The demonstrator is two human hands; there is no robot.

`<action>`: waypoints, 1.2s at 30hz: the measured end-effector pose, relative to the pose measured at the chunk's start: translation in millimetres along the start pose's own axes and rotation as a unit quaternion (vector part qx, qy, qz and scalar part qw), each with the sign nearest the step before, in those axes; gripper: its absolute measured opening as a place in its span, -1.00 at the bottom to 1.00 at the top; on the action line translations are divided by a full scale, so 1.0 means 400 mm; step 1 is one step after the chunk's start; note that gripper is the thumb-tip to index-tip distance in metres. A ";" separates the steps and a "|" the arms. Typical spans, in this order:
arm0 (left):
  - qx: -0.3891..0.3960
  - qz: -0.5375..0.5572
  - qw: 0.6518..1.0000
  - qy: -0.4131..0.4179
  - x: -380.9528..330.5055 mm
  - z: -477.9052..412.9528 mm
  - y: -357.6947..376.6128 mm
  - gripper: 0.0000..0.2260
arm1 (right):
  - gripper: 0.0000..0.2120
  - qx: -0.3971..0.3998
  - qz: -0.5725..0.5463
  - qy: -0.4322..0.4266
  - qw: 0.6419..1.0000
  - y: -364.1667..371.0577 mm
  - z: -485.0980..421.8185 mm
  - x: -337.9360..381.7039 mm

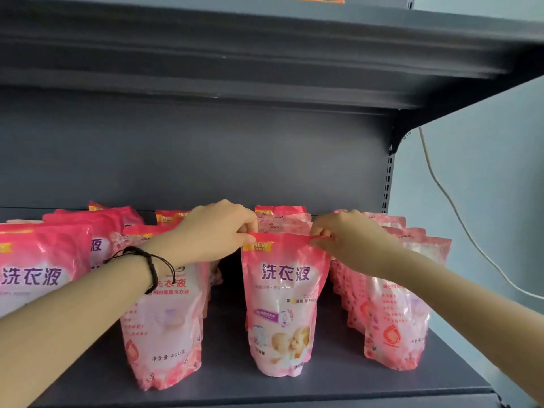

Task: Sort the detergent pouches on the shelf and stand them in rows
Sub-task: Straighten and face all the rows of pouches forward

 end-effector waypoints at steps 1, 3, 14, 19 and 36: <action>-0.003 -0.021 1.000 0.000 0.007 -0.008 -0.002 -0.96 | -0.90 -0.002 -0.011 -0.009 1.000 0.000 -0.004 0.003; 0.001 -0.025 1.000 -0.016 0.026 -0.018 -0.002 -0.96 | -0.91 0.005 -0.028 -0.025 0.999 0.004 -0.014 0.009; 0.104 0.129 0.986 0.003 0.025 -0.024 -0.013 -0.96 | -0.94 0.064 -0.044 -0.083 0.994 -0.004 -0.038 -0.015; 0.174 0.119 0.977 0.021 0.015 -0.028 -0.030 -0.75 | -0.87 0.126 -0.063 -0.105 0.984 -0.016 -0.042 -0.028; 0.144 -0.178 0.972 0.058 0.092 -0.269 -0.036 -0.90 | -0.85 0.191 0.115 -0.105 0.969 -0.029 -0.280 -0.097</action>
Point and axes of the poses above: each hand's wrist, its own z-axis away from the middle knuckle, its own y-axis out of the palm, x = y × z, the point moved 5 cm from there along -z, towards the middle knuckle, and after that the axes turned 5 degrees about z, right-handed, at the moved point
